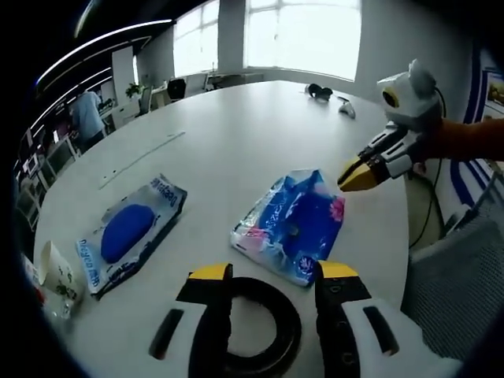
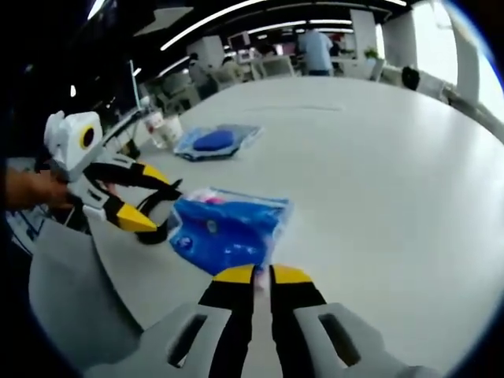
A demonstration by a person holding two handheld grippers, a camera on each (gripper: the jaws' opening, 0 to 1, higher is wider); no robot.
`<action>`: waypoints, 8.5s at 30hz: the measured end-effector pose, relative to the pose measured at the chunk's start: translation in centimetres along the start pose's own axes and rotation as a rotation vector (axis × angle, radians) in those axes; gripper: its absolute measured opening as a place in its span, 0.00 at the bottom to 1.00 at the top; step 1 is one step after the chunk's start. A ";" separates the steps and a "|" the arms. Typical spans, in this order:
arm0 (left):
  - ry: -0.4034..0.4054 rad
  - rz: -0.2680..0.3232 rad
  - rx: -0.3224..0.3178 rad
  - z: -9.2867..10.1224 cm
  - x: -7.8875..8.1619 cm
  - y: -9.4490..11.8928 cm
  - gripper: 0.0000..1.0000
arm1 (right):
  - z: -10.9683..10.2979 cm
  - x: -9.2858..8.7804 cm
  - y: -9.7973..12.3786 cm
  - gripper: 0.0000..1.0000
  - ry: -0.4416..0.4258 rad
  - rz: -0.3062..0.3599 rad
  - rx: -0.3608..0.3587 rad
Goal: Arrange the tabletop items into an orderly group along one side of the table until the central work area is clear of visible clutter.
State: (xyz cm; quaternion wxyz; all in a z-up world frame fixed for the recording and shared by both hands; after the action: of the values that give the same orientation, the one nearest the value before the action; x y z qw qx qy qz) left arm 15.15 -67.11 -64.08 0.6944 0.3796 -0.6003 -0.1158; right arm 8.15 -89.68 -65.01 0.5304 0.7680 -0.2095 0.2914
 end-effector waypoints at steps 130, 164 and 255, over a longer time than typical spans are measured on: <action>-0.017 0.033 0.067 -4.7 6.5 -3.6 0.00 | 3.4 7.9 -1.0 0.00 0.176 0.125 -0.052; -0.036 0.019 0.091 -6.6 7.8 -5.1 0.00 | 5.0 9.5 -2.8 0.00 0.156 0.142 -0.052; -0.023 -0.057 0.120 -10.2 7.5 -9.9 0.00 | 8.5 11.2 -8.5 0.00 0.205 0.118 -0.051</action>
State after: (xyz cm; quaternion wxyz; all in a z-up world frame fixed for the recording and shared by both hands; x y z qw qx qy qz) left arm 29.34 -74.61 -64.98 0.6597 0.4363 -0.6031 -0.1035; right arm 23.74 -94.79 -65.62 0.5503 0.7069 -0.2064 0.3936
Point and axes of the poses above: the point that each gripper's makers call its tool centre point, and the gripper's own axes: y roughly backward along the fingers, z roughly to its right, x roughly out of its top, the point moved 9 cm from there along y, roughly backward along the fingers, and after that the axes turned 5 degrees about -y, right-handed, at the moved point
